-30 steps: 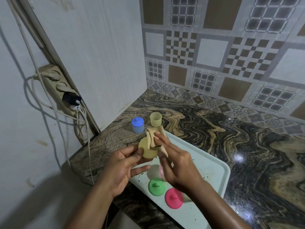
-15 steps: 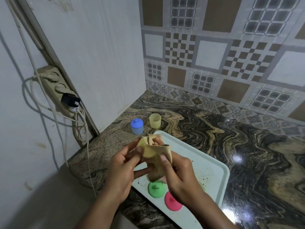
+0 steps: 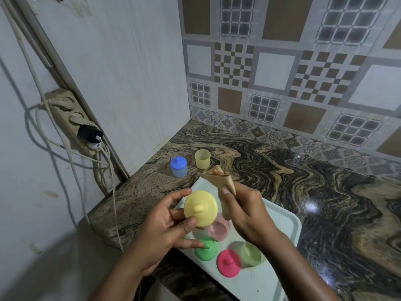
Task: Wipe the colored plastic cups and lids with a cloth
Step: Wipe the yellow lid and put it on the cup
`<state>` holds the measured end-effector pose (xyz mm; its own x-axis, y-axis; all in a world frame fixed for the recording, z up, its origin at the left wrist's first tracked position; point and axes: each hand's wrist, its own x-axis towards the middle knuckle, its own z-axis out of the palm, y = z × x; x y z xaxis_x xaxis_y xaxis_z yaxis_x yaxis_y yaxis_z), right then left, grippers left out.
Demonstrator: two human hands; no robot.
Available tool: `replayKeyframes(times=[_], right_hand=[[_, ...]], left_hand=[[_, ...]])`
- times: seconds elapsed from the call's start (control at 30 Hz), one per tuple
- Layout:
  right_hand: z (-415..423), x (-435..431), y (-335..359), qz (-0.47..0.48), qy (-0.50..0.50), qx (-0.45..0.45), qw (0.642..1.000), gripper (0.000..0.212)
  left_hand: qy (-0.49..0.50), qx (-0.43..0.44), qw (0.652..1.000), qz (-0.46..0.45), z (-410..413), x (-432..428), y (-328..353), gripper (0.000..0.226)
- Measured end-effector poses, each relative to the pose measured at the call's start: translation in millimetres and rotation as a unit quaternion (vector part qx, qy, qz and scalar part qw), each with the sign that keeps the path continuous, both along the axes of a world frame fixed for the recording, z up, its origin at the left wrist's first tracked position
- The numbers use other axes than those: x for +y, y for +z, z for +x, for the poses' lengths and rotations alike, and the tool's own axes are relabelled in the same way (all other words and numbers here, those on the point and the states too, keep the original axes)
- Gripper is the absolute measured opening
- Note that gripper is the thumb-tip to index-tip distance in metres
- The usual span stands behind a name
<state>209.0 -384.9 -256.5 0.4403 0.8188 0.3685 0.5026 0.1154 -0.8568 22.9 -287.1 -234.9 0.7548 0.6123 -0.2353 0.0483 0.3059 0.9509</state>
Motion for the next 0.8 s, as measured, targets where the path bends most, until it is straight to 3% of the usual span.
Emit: replayKeyframes(times=[0.13, 0.2, 0.3, 0.53, 0.67, 0.8], right_hand=[[-12, -7, 0, 0.047, -0.006, 0.146, 0.988, 0.053], [-26, -11, 2, 0.052, 0.023, 0.157, 0.986, 0.047], [-42, -10, -2, 0.049, 0.025, 0.111, 0.992, 0.034], [-38, -13, -3, 0.042, 0.004, 0.039, 0.998, 0.025], [-38, -13, -11, 0.056, 0.036, -0.065, 0.996, 0.04], [-28, -10, -13, 0.077, 0.026, -0.075, 0.994, 0.039]], left_hand=[[0.049, -0.014, 0.999, -0.012, -1, 11, 2, 0.055], [0.073, -0.018, 0.997, -0.002, 3, 12, 2, 0.05], [0.094, -0.035, 0.995, 0.009, 11, 5, 1, 0.046], [0.196, -0.034, 0.98, -0.006, 19, -2, -7, 0.032], [0.154, -0.021, 0.988, 0.014, 16, -1, -5, 0.033], [0.097, -0.01, 0.994, 0.041, 9, -1, -6, 0.032]])
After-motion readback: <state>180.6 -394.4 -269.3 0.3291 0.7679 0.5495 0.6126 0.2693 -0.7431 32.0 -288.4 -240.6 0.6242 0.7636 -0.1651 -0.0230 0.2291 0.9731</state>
